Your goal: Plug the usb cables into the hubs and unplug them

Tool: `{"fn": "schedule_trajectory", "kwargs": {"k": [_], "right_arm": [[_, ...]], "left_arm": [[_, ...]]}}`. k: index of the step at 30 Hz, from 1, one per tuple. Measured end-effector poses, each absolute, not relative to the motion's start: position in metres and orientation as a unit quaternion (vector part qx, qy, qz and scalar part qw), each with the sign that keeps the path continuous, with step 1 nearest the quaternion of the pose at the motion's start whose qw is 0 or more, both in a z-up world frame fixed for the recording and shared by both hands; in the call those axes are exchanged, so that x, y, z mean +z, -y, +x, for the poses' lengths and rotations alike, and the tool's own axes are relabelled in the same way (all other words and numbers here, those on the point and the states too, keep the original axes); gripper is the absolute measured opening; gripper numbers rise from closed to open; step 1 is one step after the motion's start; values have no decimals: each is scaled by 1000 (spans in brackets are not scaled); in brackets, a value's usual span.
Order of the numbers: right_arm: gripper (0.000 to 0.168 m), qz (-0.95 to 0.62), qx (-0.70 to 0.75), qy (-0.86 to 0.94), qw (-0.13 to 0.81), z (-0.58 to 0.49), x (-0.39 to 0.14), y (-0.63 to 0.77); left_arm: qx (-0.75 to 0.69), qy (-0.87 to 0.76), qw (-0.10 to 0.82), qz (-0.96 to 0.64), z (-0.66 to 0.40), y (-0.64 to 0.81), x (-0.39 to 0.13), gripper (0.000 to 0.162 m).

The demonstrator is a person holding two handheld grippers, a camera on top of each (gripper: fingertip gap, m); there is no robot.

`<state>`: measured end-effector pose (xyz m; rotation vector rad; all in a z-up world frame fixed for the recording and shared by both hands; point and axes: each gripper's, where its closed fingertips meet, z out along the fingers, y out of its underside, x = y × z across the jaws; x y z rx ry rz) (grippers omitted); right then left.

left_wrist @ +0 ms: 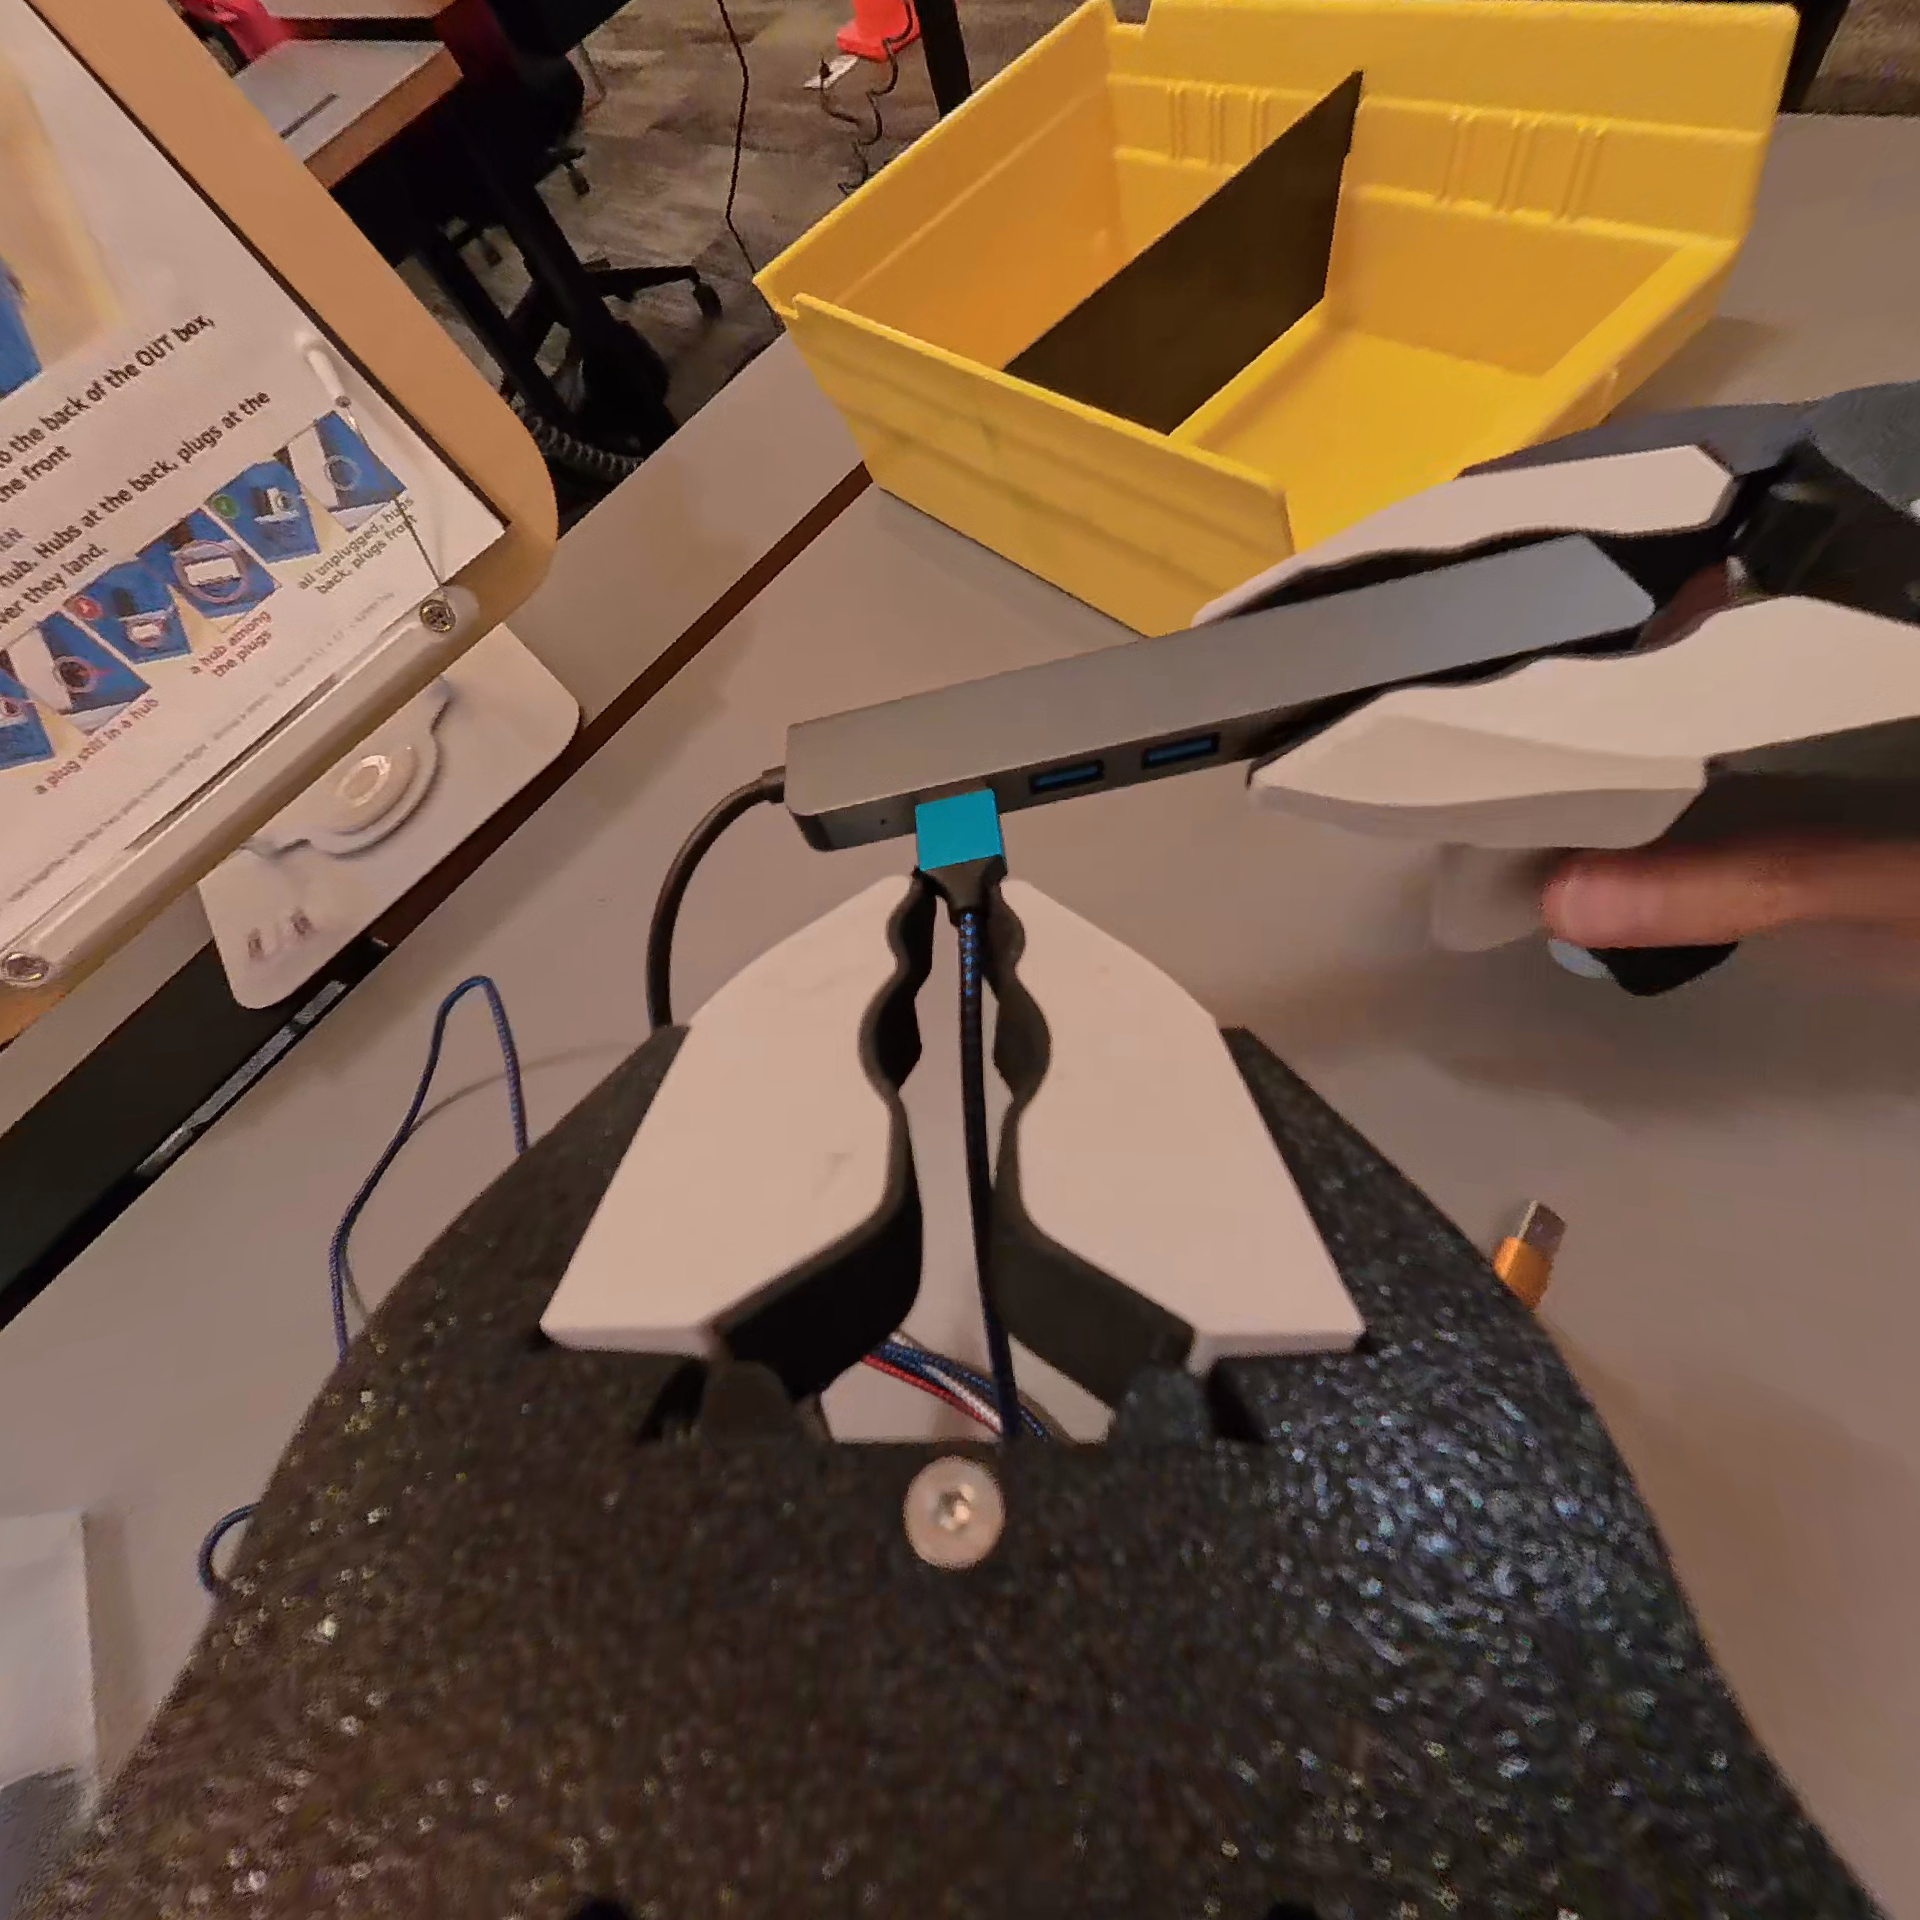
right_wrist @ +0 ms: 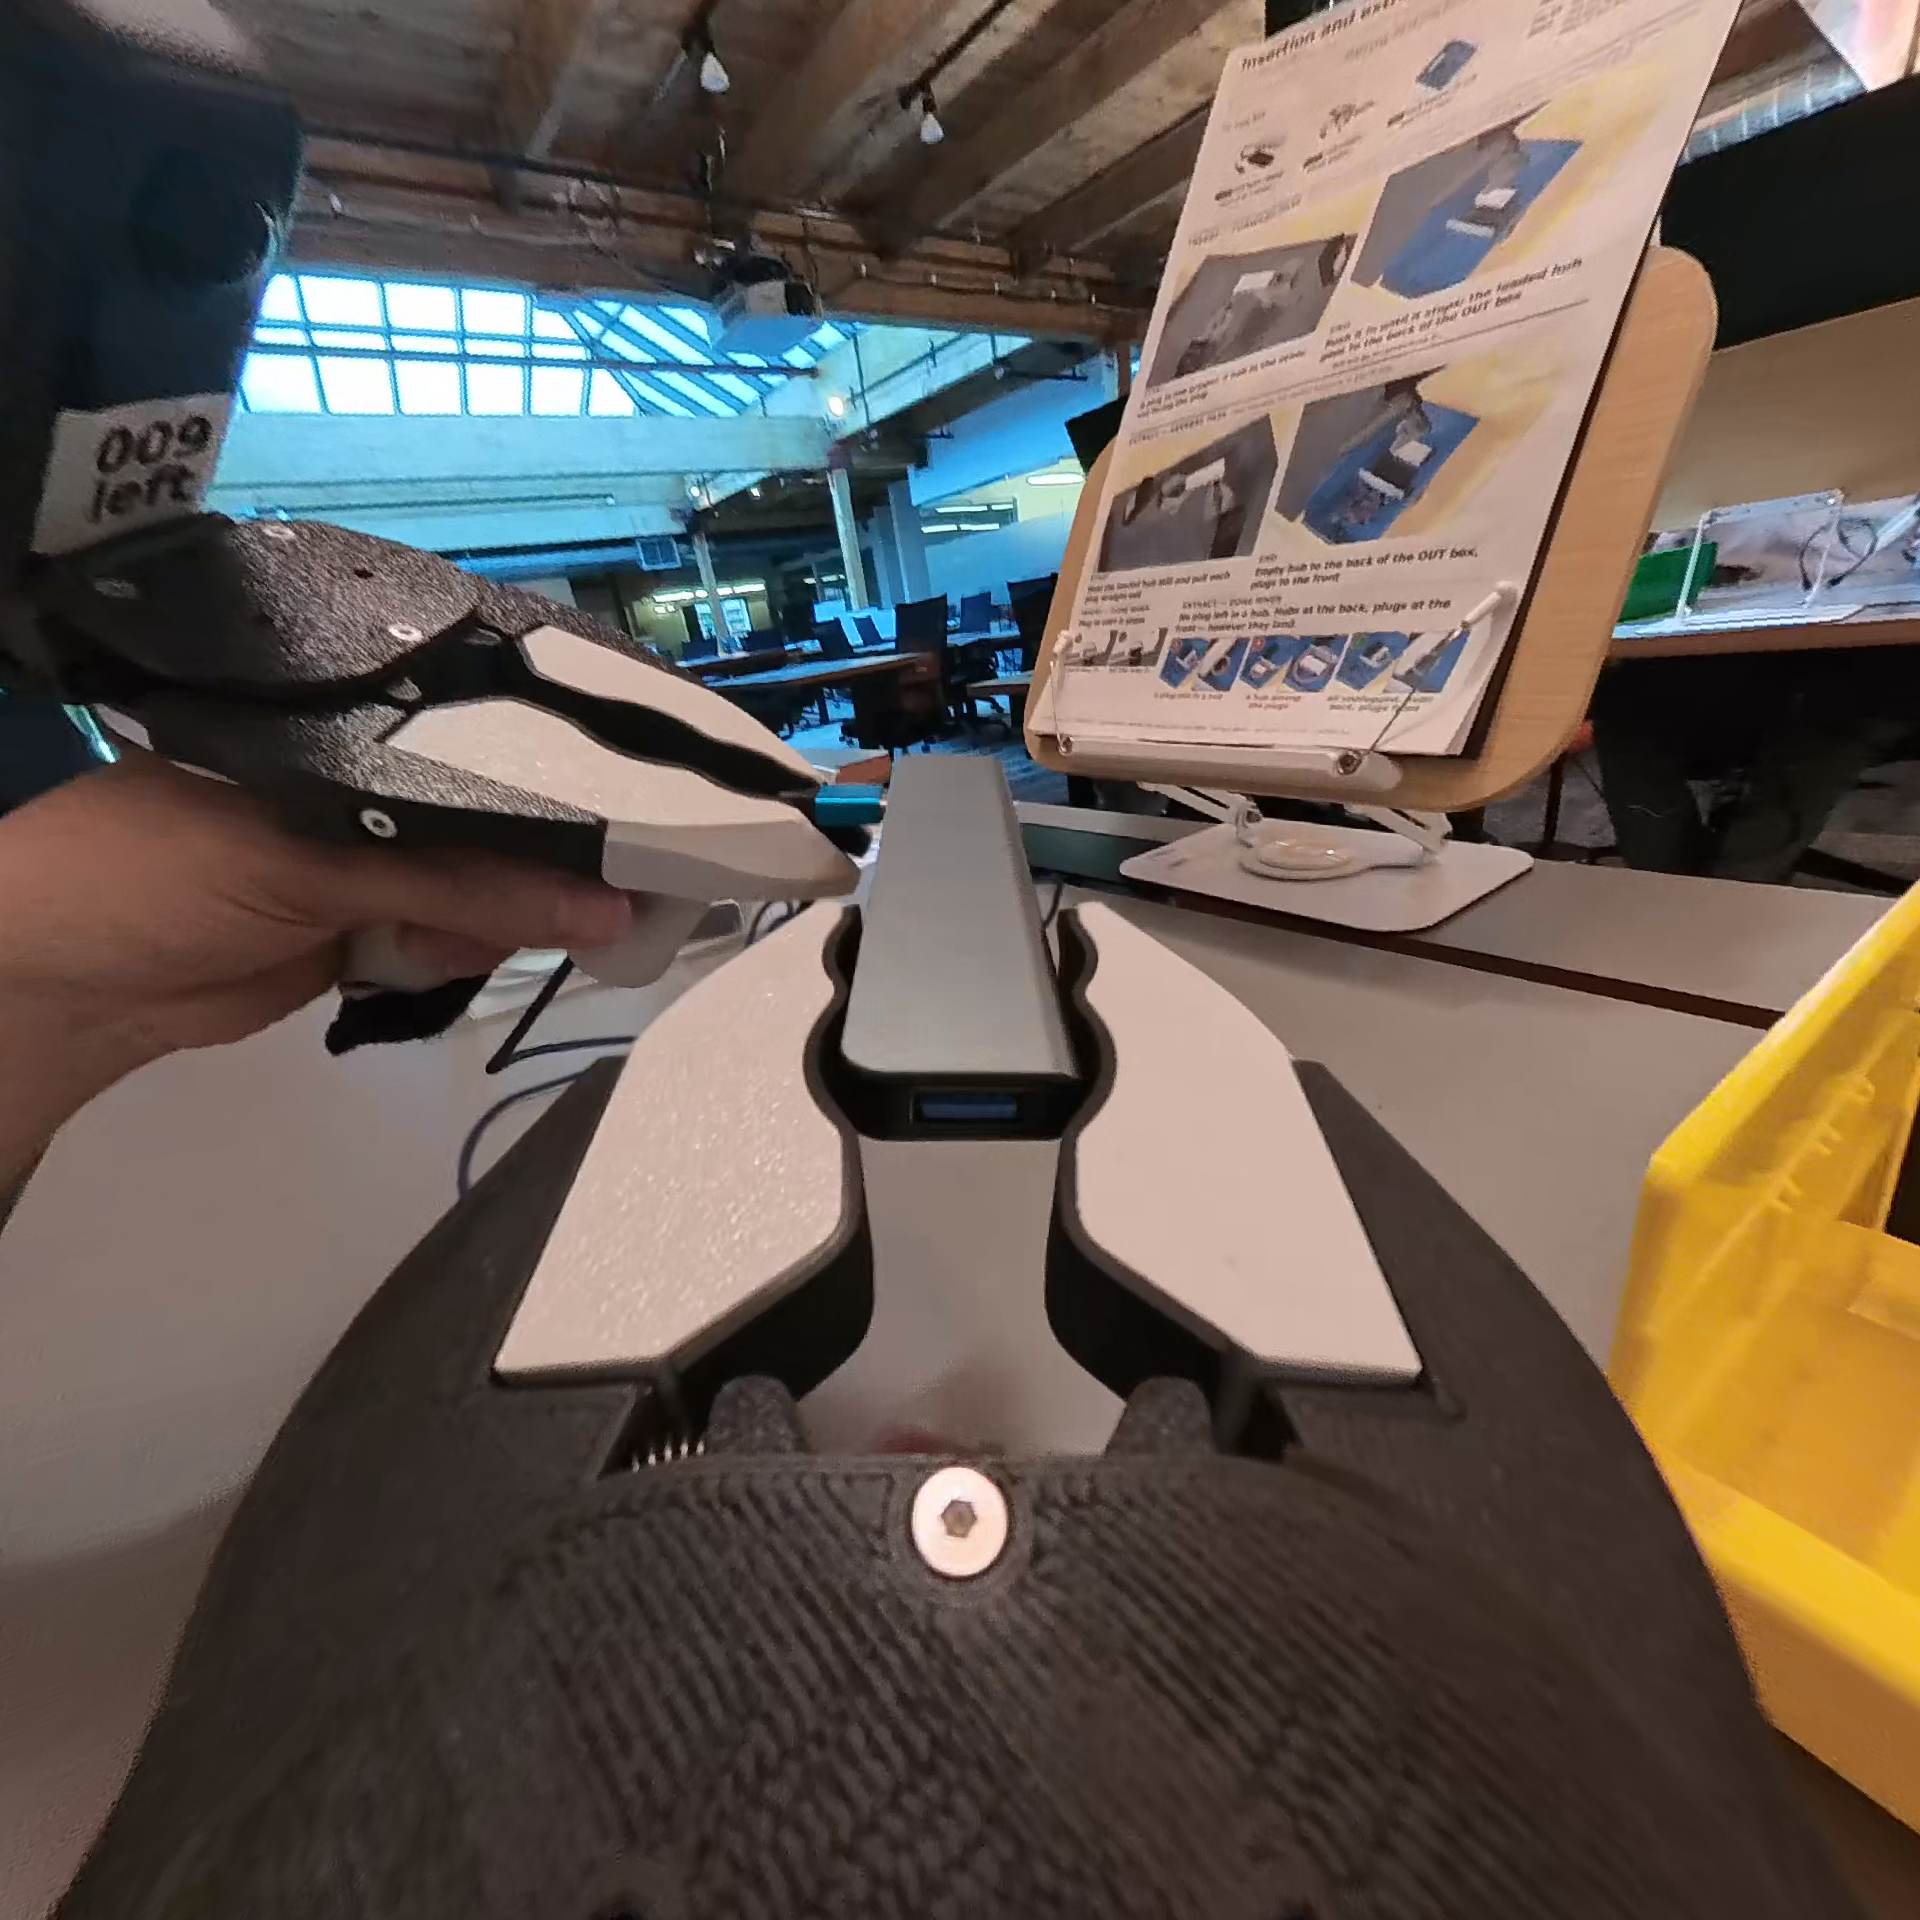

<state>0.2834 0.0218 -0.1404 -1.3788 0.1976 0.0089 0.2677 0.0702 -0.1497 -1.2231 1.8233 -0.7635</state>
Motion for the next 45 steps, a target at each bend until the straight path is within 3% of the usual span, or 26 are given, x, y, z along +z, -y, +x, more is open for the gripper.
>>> {"fn": "schedule_trajectory", "kwargs": {"k": [25,31,36,41,45], "right_arm": [[35,-594,-25,-102,798,282,-123,-16],[35,-576,17,-122,808,286,-121,-13],[35,-562,34,-137,815,293,-119,-6],[35,-540,75,-150,825,297,-116,1],[35,-493,154,-174,838,301,-109,7]], "left_arm": [[-357,-695,415,-466,269,-60,-137,10],[-397,-689,389,-465,269,-51,-137,31],[-417,-677,370,-481,264,-55,-141,33],[-409,-696,366,-463,253,-67,-141,55],[-404,-682,381,-476,245,-95,-126,55]]}}
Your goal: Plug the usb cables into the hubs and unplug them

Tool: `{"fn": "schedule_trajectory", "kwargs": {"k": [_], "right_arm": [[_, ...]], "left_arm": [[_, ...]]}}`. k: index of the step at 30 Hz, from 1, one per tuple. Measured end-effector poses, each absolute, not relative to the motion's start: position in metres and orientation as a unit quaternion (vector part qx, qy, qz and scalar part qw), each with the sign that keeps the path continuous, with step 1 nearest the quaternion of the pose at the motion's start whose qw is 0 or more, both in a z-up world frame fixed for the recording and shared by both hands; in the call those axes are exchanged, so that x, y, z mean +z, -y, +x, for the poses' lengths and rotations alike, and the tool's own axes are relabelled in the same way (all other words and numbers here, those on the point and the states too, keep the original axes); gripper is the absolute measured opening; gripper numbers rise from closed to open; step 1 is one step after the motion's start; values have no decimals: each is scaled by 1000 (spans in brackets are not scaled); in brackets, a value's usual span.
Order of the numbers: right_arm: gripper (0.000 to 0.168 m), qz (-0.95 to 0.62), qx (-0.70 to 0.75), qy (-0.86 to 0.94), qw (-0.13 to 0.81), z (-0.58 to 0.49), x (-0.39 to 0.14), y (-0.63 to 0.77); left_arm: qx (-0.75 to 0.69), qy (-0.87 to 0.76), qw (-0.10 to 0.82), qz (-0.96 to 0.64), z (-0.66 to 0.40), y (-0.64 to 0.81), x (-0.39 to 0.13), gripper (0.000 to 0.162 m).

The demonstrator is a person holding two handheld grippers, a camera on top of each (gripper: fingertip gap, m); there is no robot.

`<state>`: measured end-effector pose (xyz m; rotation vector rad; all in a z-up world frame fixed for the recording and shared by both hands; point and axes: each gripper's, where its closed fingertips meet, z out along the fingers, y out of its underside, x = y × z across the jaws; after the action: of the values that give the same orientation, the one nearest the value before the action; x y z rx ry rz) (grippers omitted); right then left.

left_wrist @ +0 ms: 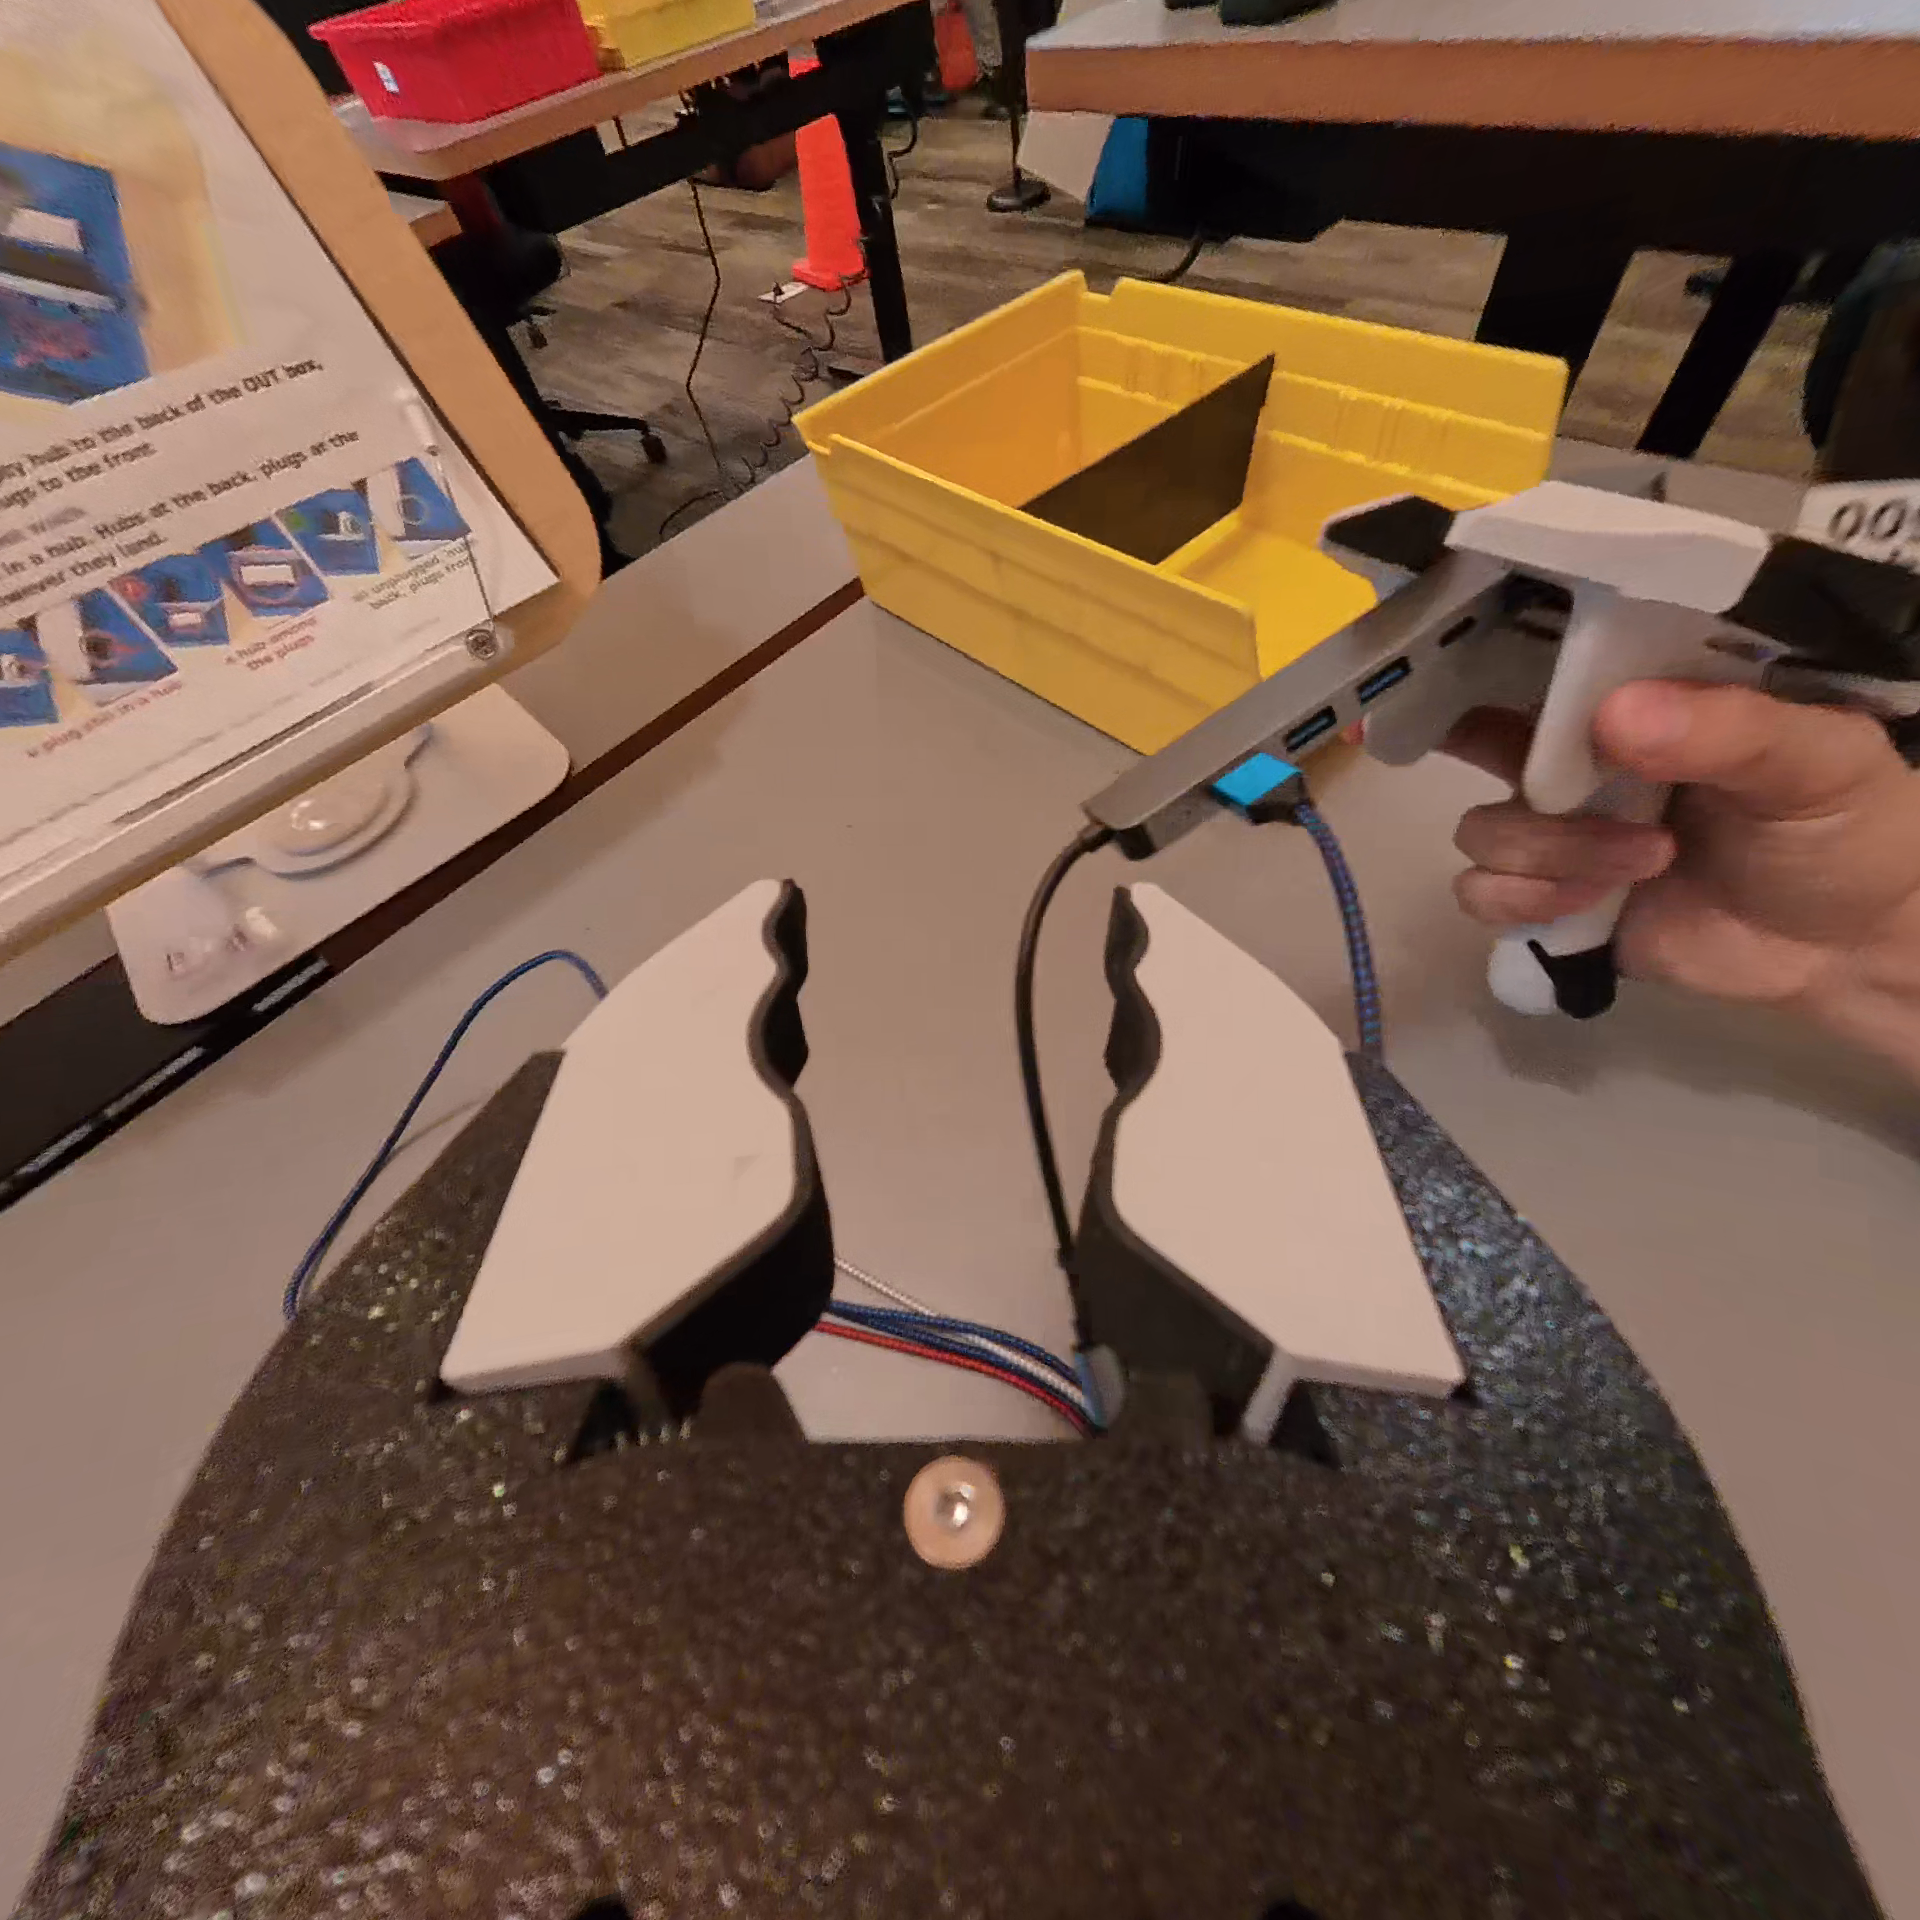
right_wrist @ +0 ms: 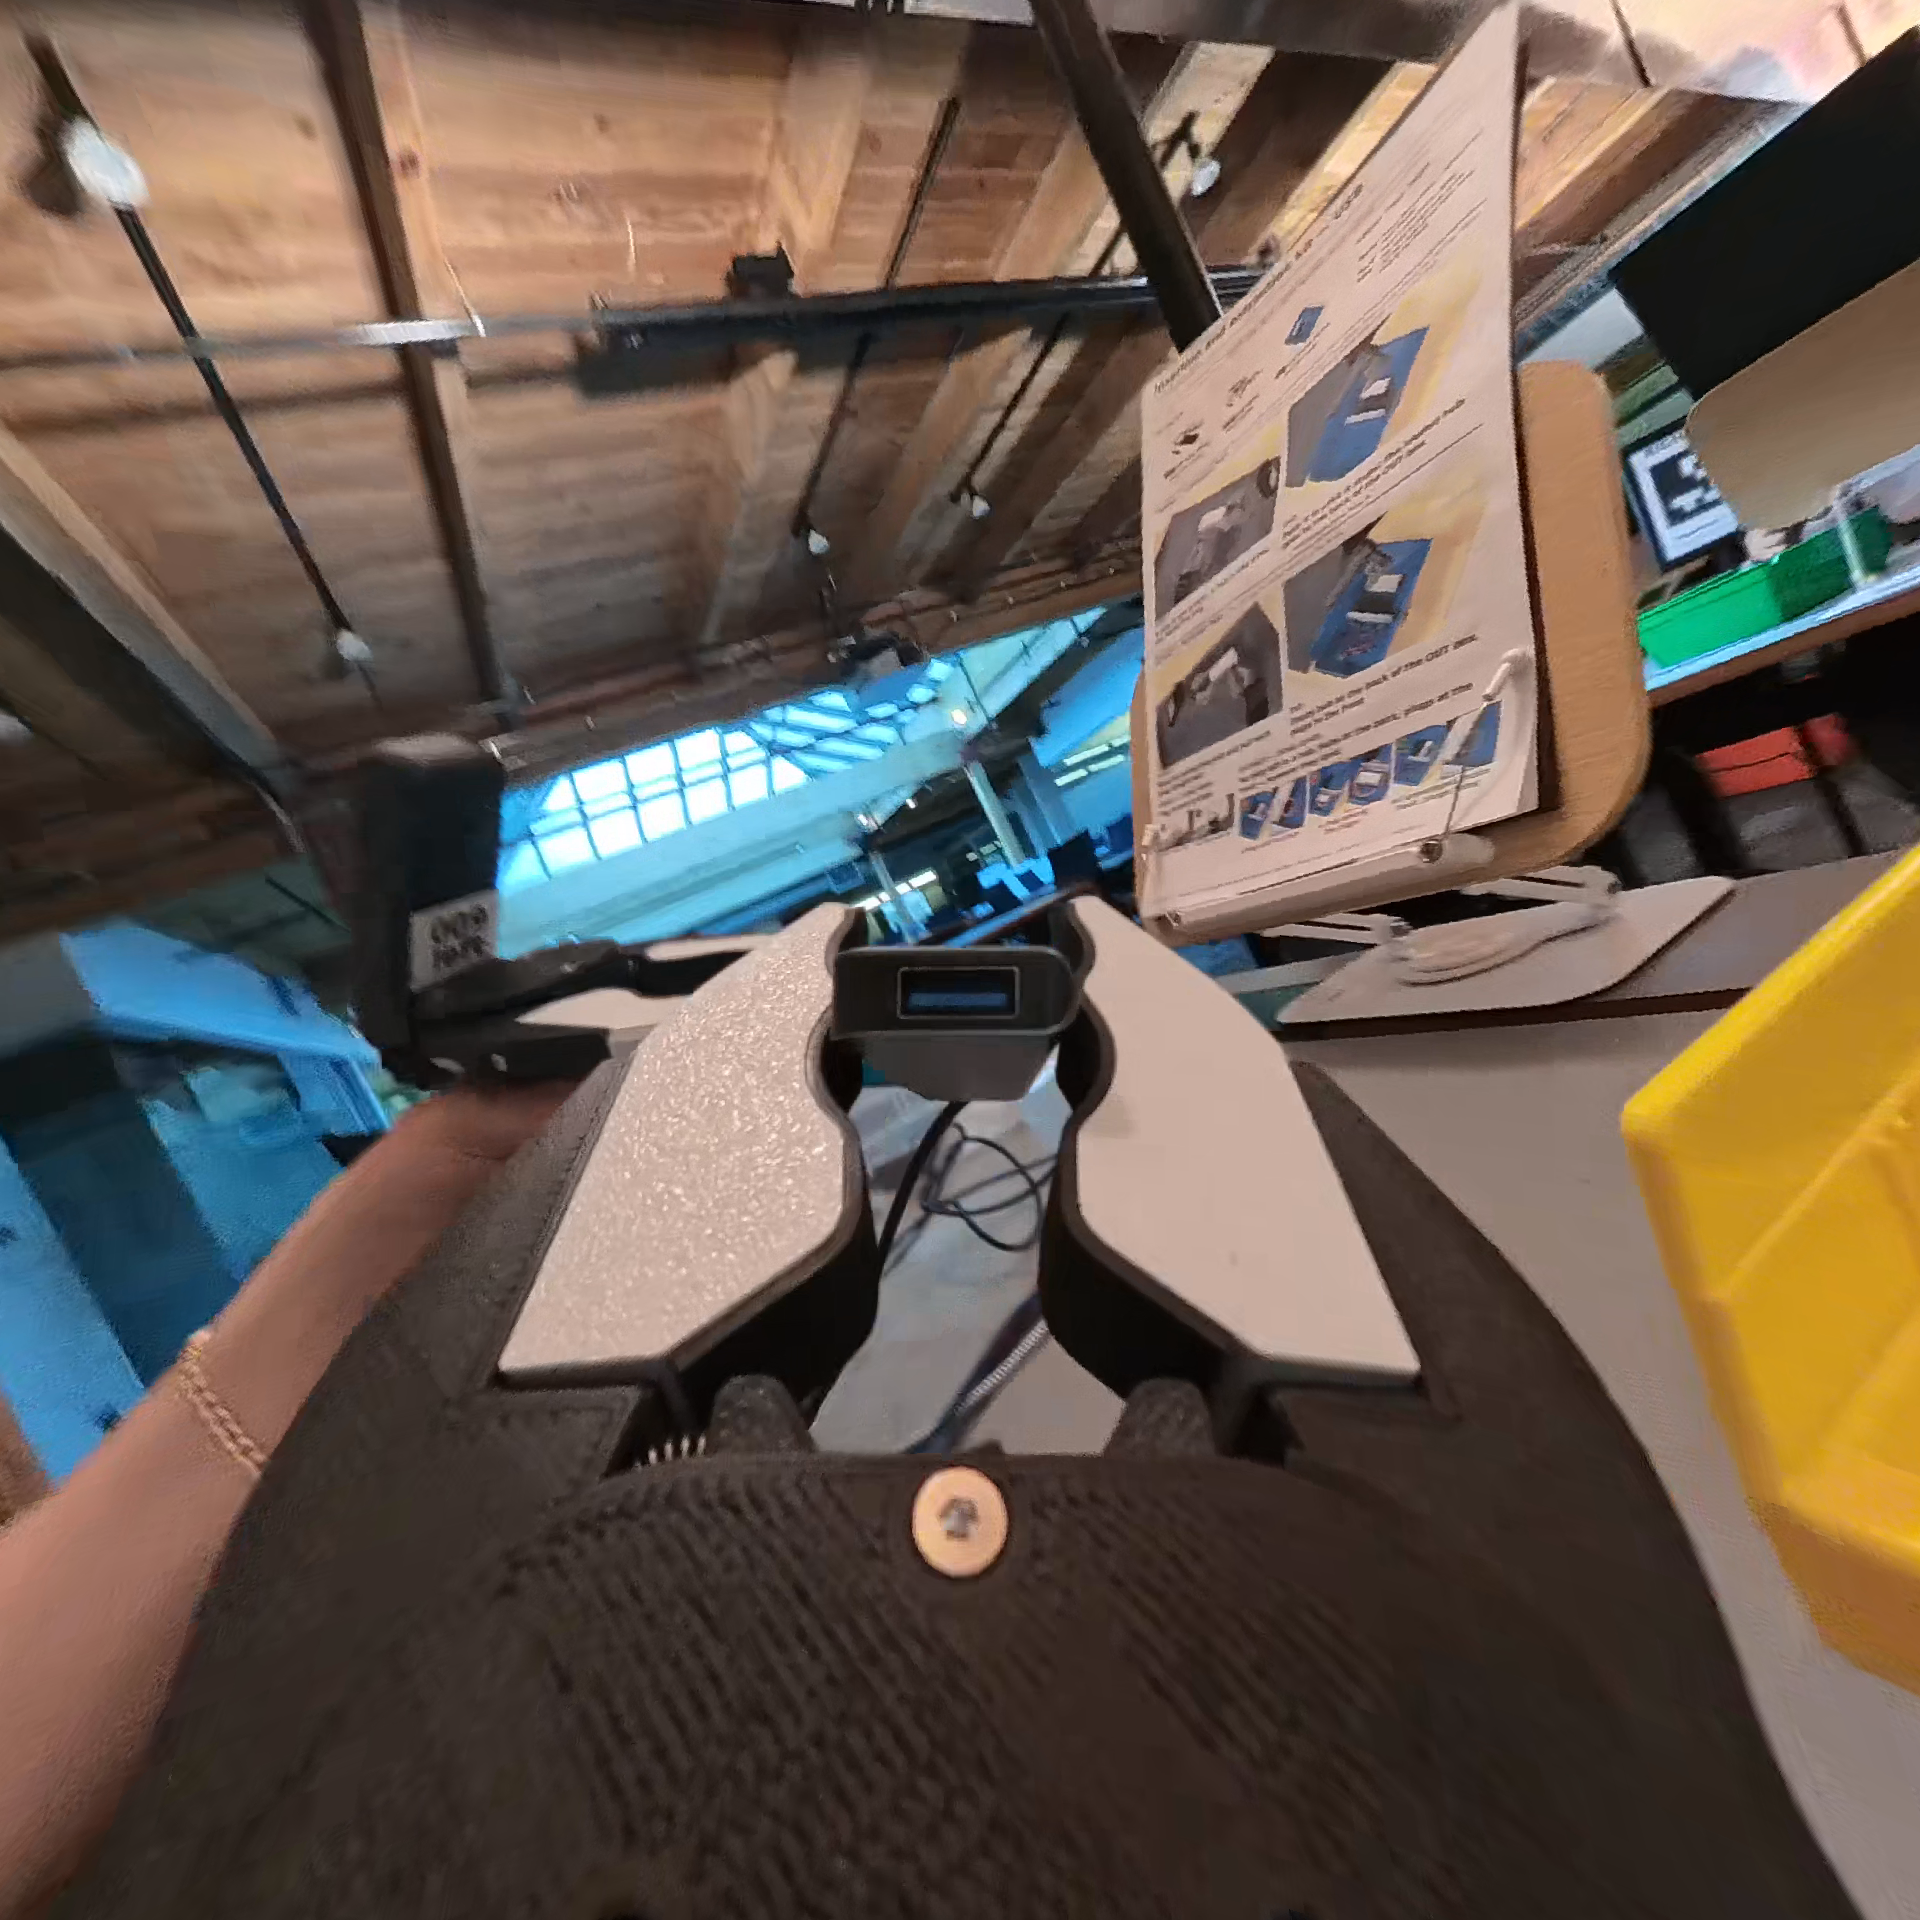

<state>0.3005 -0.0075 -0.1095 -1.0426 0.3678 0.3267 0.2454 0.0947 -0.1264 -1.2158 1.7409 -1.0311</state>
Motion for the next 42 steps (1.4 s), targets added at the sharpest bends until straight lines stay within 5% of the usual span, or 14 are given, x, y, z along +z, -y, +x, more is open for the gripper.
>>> {"fn": "schedule_trajectory", "kwargs": {"k": [10,17,24,27,42], "right_arm": [[35,-426,287,-200,835,296,-100,7],[35,-414,314,-207,829,291,-94,5],[36,-438,345,-194,808,289,-93,7],[49,-426,353,-205,807,304,-93,23],[41,-460,391,-202,771,299,-97,25]], "left_arm": [[-315,-799,406,-314,237,-46,-140,54],[-283,-810,437,-270,250,-34,-146,15],[-265,-798,486,-238,249,-41,-125,11],[-282,-793,485,-239,245,-50,-111,11],[-273,-814,484,-168,229,-56,-95,11]]}}
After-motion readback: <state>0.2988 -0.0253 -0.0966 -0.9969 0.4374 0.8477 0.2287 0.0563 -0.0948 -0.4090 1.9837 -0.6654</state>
